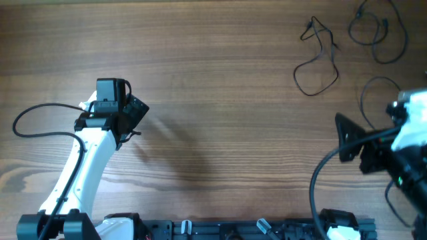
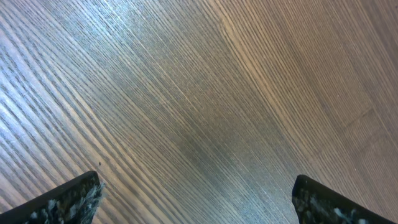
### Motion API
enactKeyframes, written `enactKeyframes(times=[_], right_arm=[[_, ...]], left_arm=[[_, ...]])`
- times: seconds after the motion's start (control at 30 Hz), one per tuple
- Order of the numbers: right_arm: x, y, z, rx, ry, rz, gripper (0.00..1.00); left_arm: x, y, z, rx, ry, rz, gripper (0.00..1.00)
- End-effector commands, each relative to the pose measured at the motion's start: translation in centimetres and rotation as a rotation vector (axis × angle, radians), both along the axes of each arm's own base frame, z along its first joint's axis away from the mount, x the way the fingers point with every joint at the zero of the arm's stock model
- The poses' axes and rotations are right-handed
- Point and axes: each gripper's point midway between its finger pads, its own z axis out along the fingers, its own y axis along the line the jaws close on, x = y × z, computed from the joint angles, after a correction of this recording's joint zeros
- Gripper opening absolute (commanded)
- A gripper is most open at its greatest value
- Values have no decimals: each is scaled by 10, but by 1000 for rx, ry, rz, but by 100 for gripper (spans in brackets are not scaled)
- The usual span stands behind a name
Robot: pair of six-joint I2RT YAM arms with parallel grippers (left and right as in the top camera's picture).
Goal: Untangle cables
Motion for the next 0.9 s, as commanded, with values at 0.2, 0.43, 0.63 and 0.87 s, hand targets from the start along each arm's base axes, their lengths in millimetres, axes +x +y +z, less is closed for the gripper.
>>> enactKeyframes(times=[0.2, 0.43, 0.63, 0.87], right_arm=[[-16, 7, -23, 36, 115, 22, 100], [-16, 17, -54, 44, 49, 81, 100], [-11, 34, -75, 49, -351, 166, 100], [16, 38, -117, 42, -607, 191, 100]], left_arm=[[0, 5, 3, 15, -11, 20, 100], [0, 5, 3, 15, -11, 20, 100], [0, 5, 3, 15, -11, 20, 100], [0, 5, 3, 15, -11, 20, 100]])
